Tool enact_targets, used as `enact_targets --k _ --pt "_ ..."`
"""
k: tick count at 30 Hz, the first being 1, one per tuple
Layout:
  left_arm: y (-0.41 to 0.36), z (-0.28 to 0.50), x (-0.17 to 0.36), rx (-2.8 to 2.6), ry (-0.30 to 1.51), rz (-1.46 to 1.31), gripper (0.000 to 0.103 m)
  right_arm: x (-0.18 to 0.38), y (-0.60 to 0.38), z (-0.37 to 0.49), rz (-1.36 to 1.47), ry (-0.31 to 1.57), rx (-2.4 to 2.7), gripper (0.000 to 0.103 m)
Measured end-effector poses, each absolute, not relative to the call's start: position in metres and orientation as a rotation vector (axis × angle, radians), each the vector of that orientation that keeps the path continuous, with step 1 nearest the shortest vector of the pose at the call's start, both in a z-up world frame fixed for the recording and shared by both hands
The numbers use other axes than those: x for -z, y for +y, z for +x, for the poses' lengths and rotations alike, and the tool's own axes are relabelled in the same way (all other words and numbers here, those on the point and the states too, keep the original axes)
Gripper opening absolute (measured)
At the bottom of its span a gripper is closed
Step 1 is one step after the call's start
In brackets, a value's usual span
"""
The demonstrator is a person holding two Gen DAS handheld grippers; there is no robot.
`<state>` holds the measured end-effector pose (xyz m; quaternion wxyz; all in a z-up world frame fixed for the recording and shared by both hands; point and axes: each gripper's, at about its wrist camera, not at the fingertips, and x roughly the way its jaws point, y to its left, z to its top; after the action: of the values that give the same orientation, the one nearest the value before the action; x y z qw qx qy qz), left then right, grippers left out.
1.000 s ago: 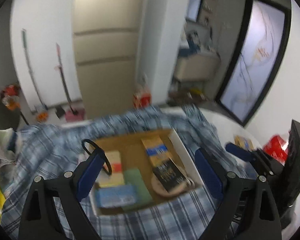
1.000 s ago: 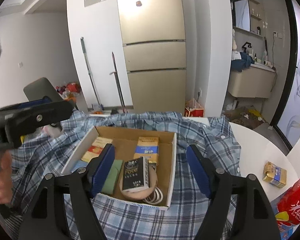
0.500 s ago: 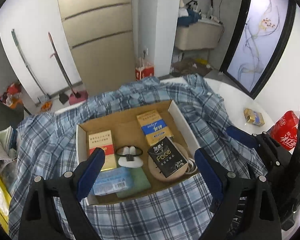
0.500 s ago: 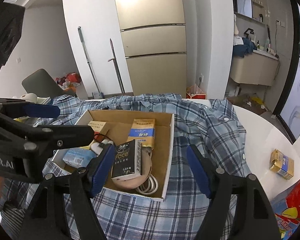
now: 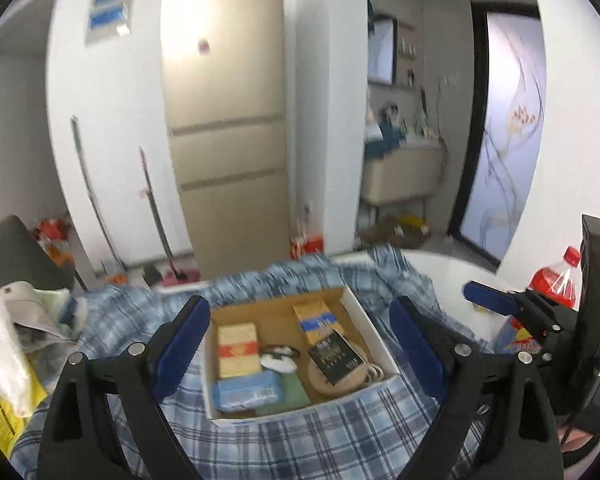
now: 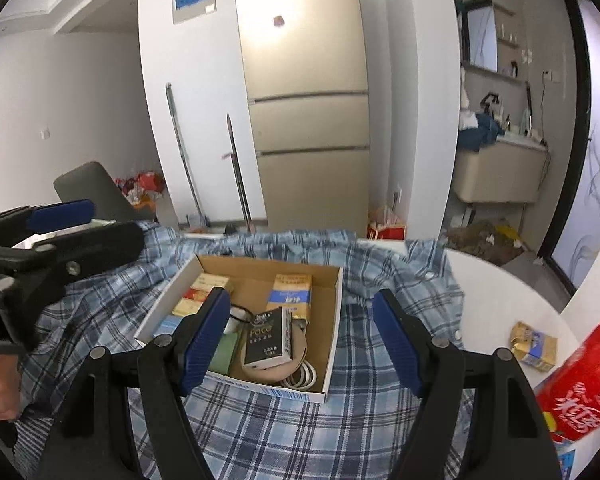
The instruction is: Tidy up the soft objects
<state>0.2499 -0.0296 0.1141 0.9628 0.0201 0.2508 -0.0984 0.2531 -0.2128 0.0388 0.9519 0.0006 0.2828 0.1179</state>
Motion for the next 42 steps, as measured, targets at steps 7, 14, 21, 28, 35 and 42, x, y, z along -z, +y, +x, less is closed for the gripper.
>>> enact_targets --k 7,14,21,28,35,42 --pt "0.0 0.189 -0.118 0.144 0.303 0.0 0.093 -0.057 -0.219 0.215 0.007 0.454 -0.233 0.074" --pt "0.023 0.148 -0.094 0.156 0.201 -0.034 0.103 -0.06 -0.226 0.183 0.04 0.349 -0.218 0.099" --pt "0.032 0.128 -0.066 0.15 0.145 -0.05 0.103 -0.053 -0.223 0.162 0.022 0.249 -0.241 0.103" --pt "0.036 0.12 -0.038 0.112 0.151 -0.056 0.103 -0.031 -0.22 0.151 0.02 0.203 -0.256 0.103" --pt "0.036 0.118 -0.02 0.087 0.148 -0.04 0.103 -0.008 -0.221 0.153 0.026 0.233 -0.254 0.103" --pt "0.029 0.117 -0.012 0.092 0.151 0.002 0.103 0.011 -0.221 0.15 -0.01 0.224 -0.241 0.103"
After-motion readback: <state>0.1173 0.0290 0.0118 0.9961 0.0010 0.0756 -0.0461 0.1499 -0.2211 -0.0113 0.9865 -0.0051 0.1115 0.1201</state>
